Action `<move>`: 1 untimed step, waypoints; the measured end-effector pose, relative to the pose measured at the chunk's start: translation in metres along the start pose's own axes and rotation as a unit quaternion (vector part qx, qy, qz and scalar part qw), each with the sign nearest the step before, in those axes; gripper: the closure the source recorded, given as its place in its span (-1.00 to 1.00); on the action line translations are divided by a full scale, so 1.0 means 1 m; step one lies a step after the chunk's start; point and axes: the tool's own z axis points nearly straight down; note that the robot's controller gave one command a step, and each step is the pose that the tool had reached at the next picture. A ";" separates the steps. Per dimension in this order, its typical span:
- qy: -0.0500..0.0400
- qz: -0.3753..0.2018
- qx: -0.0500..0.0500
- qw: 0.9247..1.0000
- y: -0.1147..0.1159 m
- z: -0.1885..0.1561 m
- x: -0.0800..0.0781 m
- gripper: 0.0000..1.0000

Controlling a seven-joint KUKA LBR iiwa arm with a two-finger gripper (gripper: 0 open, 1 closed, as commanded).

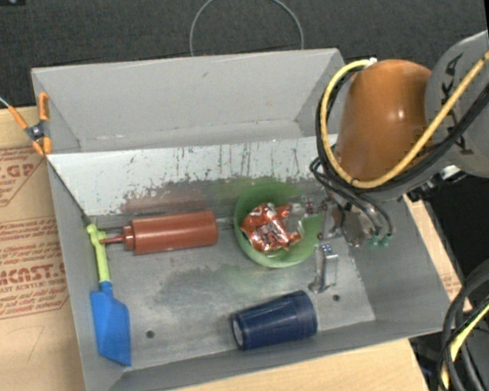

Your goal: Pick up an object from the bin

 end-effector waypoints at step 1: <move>-0.004 0.000 0.000 1.000 0.000 -0.004 -0.002 -1.00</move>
Offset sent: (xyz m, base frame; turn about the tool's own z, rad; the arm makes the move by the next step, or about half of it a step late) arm -0.0193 0.0011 -0.0971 -0.0487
